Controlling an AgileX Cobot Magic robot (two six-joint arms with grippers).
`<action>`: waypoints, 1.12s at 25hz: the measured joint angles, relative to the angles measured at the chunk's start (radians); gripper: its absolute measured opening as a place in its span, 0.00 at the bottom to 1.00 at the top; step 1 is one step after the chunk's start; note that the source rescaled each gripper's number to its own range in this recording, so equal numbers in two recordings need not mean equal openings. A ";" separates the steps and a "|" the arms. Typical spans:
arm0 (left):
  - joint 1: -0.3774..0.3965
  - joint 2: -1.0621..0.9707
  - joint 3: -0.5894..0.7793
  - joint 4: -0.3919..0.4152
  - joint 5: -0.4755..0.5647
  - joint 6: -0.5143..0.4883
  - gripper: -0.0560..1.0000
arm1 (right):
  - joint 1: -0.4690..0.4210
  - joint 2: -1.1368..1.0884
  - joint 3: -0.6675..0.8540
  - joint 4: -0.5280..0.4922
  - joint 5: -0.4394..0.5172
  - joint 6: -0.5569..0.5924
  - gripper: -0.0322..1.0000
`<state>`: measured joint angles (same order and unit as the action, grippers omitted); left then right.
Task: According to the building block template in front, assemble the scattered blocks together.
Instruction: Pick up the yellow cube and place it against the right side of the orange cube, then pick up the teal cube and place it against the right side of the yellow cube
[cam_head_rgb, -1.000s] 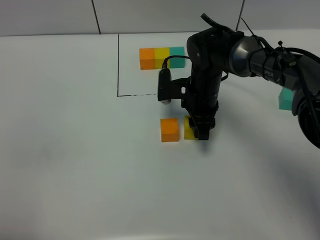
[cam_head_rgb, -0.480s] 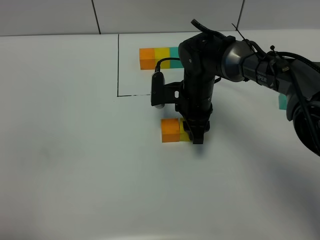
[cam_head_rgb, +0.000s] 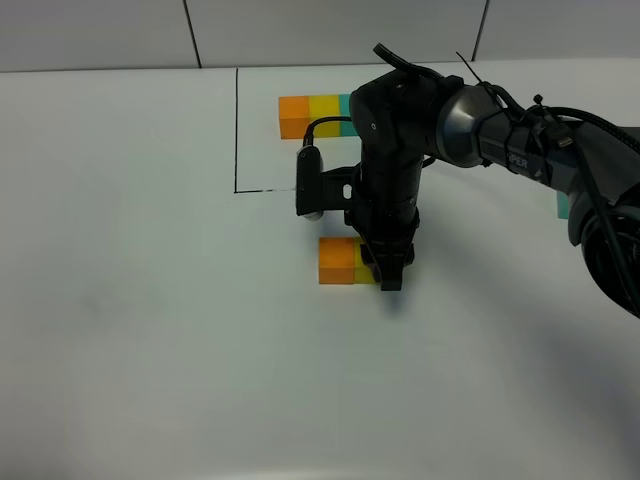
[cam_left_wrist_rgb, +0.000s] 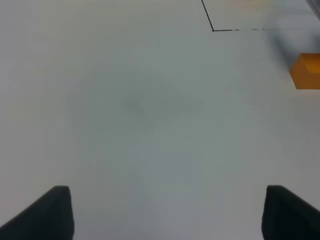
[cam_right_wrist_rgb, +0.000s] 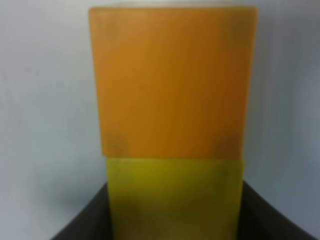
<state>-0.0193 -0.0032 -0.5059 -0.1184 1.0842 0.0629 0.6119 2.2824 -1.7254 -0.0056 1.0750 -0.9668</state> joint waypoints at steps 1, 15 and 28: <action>0.000 0.000 0.000 0.000 0.000 0.000 0.98 | 0.000 0.000 0.000 0.000 0.000 0.000 0.05; 0.000 0.000 0.000 0.000 0.000 0.000 0.98 | 0.001 0.013 0.004 0.020 -0.020 0.006 0.18; 0.000 0.000 0.000 0.000 0.000 0.000 0.98 | -0.084 -0.152 0.034 -0.045 -0.012 0.293 0.93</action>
<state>-0.0193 -0.0032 -0.5059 -0.1184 1.0842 0.0629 0.5279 2.1302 -1.6917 -0.0508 1.0633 -0.6734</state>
